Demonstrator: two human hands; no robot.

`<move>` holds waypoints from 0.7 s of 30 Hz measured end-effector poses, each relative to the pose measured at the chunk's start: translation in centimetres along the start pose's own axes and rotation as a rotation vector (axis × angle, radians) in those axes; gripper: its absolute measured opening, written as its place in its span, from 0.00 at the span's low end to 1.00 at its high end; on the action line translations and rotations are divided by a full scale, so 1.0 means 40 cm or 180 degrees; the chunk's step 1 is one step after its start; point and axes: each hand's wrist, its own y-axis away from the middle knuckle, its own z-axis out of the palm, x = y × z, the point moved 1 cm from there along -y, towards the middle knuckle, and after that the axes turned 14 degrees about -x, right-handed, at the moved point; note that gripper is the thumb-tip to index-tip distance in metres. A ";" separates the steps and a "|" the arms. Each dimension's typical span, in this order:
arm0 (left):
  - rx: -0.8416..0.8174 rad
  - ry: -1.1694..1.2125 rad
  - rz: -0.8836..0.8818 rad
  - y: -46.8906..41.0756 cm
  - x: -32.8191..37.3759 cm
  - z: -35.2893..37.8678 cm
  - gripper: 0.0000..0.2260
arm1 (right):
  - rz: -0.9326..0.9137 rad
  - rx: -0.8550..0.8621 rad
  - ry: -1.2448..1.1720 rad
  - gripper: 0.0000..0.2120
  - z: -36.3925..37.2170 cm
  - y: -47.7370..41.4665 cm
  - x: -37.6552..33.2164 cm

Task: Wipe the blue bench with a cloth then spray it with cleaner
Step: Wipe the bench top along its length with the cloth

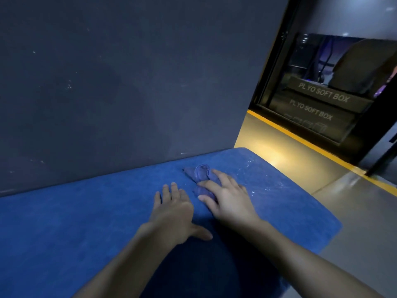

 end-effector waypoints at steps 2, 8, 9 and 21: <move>-0.0120 0.0017 -0.0106 -0.016 0.002 -0.003 0.54 | 0.0167 0.0170 -0.0087 0.15 -0.006 -0.019 0.050; -0.0040 -0.0016 -0.0005 -0.023 -0.008 0.013 0.53 | 0.1628 0.0401 0.0064 0.14 -0.078 -0.030 0.284; -0.0023 -0.0028 0.0001 -0.024 -0.007 0.013 0.52 | 0.1648 0.0406 0.0048 0.15 -0.084 -0.025 0.285; 0.0040 0.0008 -0.0744 -0.032 0.001 0.027 0.61 | -0.0838 0.0073 -0.0088 0.14 0.010 -0.095 -0.072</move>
